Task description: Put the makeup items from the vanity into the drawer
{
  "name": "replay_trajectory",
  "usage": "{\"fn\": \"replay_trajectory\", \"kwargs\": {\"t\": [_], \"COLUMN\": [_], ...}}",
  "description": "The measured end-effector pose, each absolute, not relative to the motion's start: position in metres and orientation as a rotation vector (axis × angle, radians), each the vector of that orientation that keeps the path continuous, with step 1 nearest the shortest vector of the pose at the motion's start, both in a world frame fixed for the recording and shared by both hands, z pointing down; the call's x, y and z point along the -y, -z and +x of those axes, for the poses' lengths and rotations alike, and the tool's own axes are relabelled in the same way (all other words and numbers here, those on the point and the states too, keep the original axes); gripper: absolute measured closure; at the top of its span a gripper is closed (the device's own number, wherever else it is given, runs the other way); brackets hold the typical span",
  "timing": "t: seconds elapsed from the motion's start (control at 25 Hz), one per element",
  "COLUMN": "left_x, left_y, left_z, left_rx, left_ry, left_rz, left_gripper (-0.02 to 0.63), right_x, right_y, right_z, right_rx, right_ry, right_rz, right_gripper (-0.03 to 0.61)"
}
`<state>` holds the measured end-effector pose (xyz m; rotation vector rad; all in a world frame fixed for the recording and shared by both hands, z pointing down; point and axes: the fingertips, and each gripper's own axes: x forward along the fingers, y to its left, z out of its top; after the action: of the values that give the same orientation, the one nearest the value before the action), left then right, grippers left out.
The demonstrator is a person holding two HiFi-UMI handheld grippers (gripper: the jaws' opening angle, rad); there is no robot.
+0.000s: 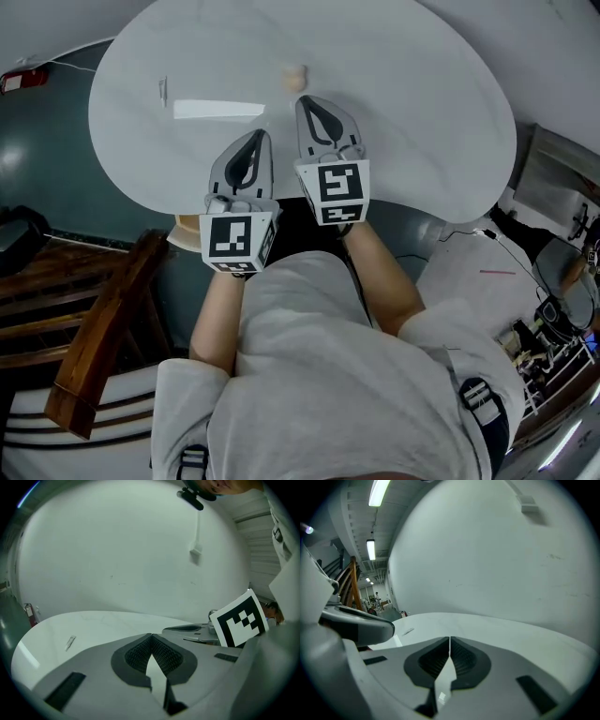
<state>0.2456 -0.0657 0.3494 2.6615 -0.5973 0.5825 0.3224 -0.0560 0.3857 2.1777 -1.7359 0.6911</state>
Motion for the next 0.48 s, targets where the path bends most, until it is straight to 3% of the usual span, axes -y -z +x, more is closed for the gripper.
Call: {"fn": "replay_trajectory", "kwargs": {"t": [0.28, 0.32, 0.4, 0.48], "left_x": [0.078, 0.079, 0.082, 0.083], "left_y": [-0.366, -0.368, -0.371, -0.374], "left_z": [0.253, 0.254, 0.256, 0.259], "left_rx": [0.633, 0.636, 0.643, 0.645], "left_ry": [-0.627, -0.633, -0.644, -0.652], "left_rz": [2.607, 2.601, 2.587, 2.578], "left_gripper": [0.607, 0.607, 0.607, 0.607], "right_x": [0.072, 0.073, 0.077, 0.080], "right_y": [-0.417, -0.422, -0.432, -0.440], "right_z": [0.334, 0.334, 0.334, 0.338], "right_rx": [1.728, 1.727, 1.732, 1.725], "right_ry": [-0.774, -0.791, -0.825, -0.844], "right_rz": [2.107, 2.092, 2.059, 2.045], "right_gripper": [0.563, 0.554, 0.477, 0.465]}}
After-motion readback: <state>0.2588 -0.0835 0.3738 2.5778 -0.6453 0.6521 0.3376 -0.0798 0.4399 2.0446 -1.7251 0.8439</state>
